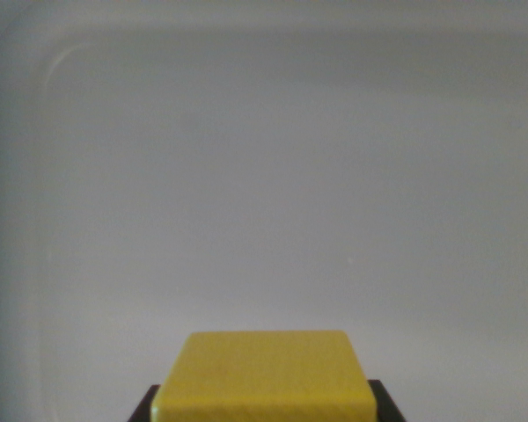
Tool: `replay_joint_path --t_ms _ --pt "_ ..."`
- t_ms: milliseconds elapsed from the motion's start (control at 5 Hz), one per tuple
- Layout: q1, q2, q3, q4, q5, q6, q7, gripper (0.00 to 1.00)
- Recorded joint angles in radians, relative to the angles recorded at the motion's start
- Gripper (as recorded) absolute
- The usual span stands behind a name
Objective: Pick yellow cube
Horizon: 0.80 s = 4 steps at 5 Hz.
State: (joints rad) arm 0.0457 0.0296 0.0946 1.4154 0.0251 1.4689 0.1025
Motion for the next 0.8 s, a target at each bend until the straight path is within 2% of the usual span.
replay_joint_path --t_ms 200,400,800 --pt "0.0000 0.000 0.000 0.000 0.0000 0.000 0.000 1.00" --pt "-0.0003 -0.008 0.000 0.012 0.0007 0.019 0.000 1.00" --pt "-0.0004 -0.013 0.000 0.019 0.0011 0.032 0.000 1.00"
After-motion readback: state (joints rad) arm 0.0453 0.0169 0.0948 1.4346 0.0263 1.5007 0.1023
